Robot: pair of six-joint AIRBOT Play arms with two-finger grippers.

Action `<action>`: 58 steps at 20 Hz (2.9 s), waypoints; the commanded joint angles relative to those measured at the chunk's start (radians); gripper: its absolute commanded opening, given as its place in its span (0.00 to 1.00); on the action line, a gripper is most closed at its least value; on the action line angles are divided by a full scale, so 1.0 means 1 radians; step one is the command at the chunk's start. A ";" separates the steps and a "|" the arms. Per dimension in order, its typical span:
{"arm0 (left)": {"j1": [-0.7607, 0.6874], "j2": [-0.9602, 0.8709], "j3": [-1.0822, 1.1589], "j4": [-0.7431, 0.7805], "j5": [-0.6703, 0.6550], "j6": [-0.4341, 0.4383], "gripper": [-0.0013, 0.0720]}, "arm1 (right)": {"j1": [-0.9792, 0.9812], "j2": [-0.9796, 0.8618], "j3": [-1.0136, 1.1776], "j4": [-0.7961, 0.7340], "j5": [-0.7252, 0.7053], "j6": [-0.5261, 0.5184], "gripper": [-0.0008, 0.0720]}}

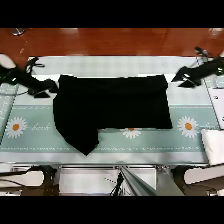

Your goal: Fold the shirts.

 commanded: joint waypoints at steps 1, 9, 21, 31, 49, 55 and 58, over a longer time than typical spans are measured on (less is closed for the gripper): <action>0.135 0.249 -0.331 -0.019 0.063 0.046 0.98 | -0.126 0.278 -0.379 0.052 -0.204 -0.045 0.86; 0.443 0.547 -0.808 -0.296 0.082 0.192 0.98 | -0.198 0.646 -0.949 0.386 -0.283 -0.217 0.86; 0.194 0.539 -0.929 -0.386 0.237 0.268 0.98 | -0.198 0.647 -0.949 0.423 -0.271 -0.218 0.86; 0.151 0.467 -0.958 -0.519 0.256 0.365 0.04 | -0.291 0.634 -0.946 0.341 -0.393 -0.129 0.86; 0.157 0.469 -0.890 -0.517 0.203 0.372 0.04 | -0.038 0.334 -0.840 0.186 -0.282 -0.082 0.19; 0.196 0.465 -0.696 -0.516 0.141 0.343 0.04 | -0.018 0.335 -0.611 0.129 -0.171 -0.126 0.05; 0.185 0.385 -0.527 -0.516 0.195 0.282 0.04 | -0.010 0.285 -0.439 0.134 -0.182 -0.093 0.05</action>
